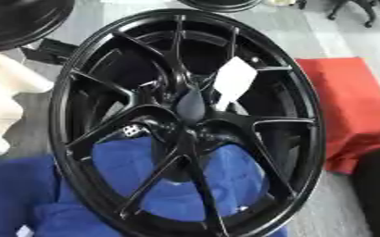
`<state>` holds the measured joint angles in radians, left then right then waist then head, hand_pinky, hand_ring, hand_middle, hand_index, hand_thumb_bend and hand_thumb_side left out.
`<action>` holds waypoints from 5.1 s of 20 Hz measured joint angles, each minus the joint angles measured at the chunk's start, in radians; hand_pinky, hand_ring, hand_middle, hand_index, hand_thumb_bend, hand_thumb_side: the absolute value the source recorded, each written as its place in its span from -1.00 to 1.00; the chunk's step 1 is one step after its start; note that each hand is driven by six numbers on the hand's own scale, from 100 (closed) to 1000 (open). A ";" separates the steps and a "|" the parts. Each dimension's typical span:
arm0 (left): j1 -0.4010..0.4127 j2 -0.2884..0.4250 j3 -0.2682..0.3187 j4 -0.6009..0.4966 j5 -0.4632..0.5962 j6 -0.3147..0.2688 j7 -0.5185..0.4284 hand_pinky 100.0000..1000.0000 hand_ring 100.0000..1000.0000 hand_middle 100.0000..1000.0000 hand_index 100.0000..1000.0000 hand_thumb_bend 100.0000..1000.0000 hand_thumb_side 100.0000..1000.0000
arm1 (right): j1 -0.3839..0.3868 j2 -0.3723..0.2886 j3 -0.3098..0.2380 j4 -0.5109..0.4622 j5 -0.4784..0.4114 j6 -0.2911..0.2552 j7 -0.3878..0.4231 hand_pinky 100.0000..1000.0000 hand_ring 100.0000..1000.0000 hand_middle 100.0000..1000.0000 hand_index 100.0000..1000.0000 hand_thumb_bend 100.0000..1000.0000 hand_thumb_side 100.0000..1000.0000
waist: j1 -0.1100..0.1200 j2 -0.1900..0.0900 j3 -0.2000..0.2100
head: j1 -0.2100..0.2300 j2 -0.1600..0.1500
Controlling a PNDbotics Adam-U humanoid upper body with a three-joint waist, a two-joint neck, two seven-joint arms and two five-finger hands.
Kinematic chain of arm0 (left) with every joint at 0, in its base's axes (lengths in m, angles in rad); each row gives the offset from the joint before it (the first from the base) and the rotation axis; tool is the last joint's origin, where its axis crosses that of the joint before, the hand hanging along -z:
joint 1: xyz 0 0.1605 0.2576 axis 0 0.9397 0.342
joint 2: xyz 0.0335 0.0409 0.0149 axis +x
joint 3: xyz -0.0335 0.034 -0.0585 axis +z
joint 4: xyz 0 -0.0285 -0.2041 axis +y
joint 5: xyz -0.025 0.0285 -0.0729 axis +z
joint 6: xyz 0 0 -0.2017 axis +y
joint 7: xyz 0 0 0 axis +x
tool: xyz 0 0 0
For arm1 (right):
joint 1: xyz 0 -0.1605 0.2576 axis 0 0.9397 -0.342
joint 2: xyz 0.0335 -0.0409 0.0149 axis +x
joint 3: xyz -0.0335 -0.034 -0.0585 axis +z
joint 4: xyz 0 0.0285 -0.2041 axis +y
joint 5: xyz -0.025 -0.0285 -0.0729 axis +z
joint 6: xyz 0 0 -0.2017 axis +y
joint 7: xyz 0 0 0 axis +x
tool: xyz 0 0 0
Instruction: Pull the pin out of the wheel hub.
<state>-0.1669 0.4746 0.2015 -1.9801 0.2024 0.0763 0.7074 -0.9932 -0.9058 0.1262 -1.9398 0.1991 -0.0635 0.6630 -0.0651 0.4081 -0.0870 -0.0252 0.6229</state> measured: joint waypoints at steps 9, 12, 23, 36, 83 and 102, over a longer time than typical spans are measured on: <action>-0.001 0.000 0.000 0.000 0.000 0.002 -0.002 0.50 0.49 0.34 0.44 -0.01 0.10 | 0.028 -0.036 0.078 -0.047 -0.005 -0.061 0.132 0.75 0.79 0.66 0.78 -0.23 -1.00 | -0.005 0.000 0.006 | -0.004 -0.001; -0.002 0.000 0.000 0.000 0.000 0.002 -0.002 0.50 0.49 0.34 0.44 -0.01 0.10 | 0.035 -0.041 0.096 -0.048 -0.011 -0.081 0.158 0.75 0.79 0.66 0.78 -0.24 -0.99 | -0.005 0.000 0.007 | -0.004 -0.001; -0.008 0.000 0.000 0.000 0.000 0.004 -0.005 0.50 0.49 0.34 0.44 -0.01 0.10 | 0.032 -0.041 0.134 -0.048 -0.022 -0.103 0.162 0.74 0.78 0.62 0.77 -0.26 -1.00 | -0.006 0.000 0.012 | -0.007 -0.001; -0.016 0.000 -0.001 0.000 0.000 0.003 -0.011 0.50 0.49 0.34 0.44 -0.02 0.10 | 0.021 -0.030 0.194 -0.048 0.011 -0.074 0.166 0.73 0.77 0.61 0.78 -0.25 -1.00 | -0.008 0.011 0.026 | -0.013 -0.001; -0.024 -0.008 -0.006 0.000 0.000 0.004 -0.013 0.50 0.48 0.33 0.44 -0.05 0.10 | -0.010 0.039 0.262 0.164 0.125 -0.089 0.162 0.72 0.75 0.55 0.68 -0.21 -1.00 | -0.008 0.034 0.033 | -0.021 -0.002; -0.026 -0.008 -0.006 0.000 0.000 0.005 -0.014 0.51 0.48 0.33 0.43 -0.06 0.11 | -0.010 0.041 0.262 0.193 0.151 -0.093 0.172 0.68 0.68 0.34 0.42 -0.28 -1.00 | -0.005 0.034 0.032 | -0.021 -0.003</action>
<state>-0.1926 0.4661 0.1951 -1.9801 0.2028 0.0809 0.6939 -1.0028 -0.8652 0.3887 -1.7469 0.3501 -0.1563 0.8349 -0.0698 0.4421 -0.0553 -0.0466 0.6203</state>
